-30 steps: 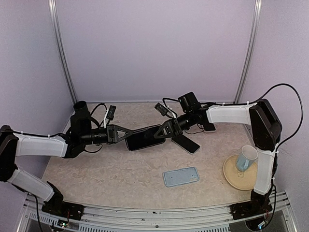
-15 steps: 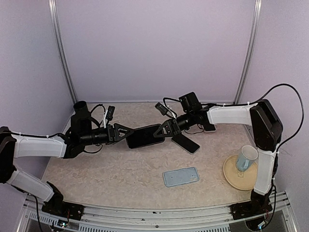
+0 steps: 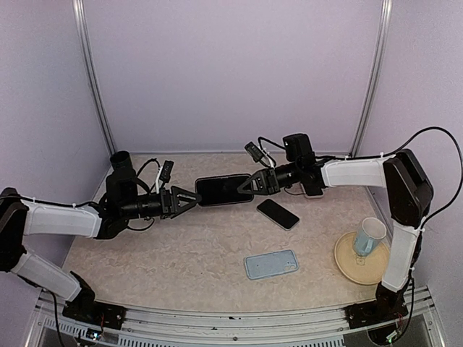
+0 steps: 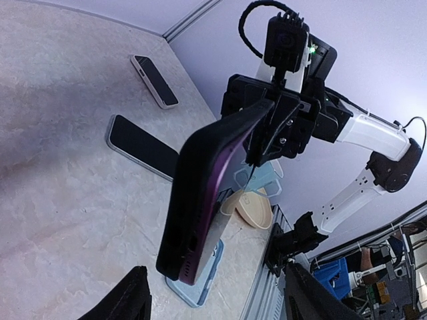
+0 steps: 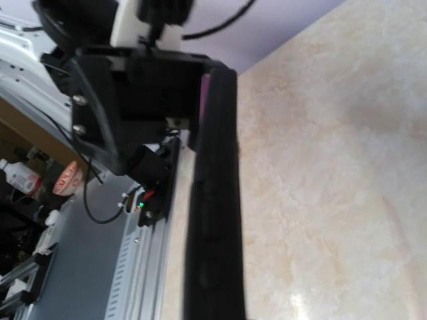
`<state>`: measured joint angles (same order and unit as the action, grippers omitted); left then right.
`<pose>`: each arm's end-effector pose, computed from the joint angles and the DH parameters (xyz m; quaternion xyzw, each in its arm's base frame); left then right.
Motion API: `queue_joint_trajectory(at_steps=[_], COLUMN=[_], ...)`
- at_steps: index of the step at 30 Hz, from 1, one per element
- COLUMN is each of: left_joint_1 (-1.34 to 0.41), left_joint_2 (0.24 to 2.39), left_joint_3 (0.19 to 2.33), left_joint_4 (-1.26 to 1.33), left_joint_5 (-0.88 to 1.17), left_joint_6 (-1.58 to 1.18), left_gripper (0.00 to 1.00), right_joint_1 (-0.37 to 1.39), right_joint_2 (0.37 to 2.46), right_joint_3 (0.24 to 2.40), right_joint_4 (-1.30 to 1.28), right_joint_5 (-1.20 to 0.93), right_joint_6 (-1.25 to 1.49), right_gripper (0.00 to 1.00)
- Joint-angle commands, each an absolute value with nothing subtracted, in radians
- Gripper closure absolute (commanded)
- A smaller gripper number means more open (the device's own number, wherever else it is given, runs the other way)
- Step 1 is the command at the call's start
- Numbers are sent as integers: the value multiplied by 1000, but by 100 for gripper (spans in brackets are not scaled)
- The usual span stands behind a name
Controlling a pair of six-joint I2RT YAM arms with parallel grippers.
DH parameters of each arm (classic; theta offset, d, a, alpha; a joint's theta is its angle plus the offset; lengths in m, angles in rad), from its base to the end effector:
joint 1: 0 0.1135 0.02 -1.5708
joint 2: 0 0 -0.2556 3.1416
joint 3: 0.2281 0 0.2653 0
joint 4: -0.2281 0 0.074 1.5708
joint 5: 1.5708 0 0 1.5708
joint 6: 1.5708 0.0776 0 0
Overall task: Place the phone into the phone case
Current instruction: Press the phone with the phone case.
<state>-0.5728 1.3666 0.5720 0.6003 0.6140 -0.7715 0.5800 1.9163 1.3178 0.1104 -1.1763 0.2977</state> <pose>0.2505 -0.2147 0.1949 0.1180 0.7517 -0.5597 0.3284 0.3334 0.3041 0.2093 -0.3834 0.6657 0.6126 0.1861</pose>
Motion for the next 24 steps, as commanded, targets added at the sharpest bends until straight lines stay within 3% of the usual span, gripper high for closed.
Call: queue_joint_trajectory(at_steps=[1, 13, 24], left_joint_1=[-579, -592, -594], left_joint_2=[1391, 1432, 1450], left_joint_3=[560, 554, 536], left_joint_4=[663, 761, 845], left_joint_5=[656, 710, 738], left_joint_6=[-787, -825, -859], left_gripper=[33, 41, 67], right_joint_1=[579, 594, 623], right_joint_2=[1859, 1890, 1944], right_joint_3=[1304, 1278, 1281], right_joint_4=[266, 431, 482], right_joint_5=[-1262, -1311, -1342], right_joint_6=[377, 509, 567], right_gripper=[100, 100, 100])
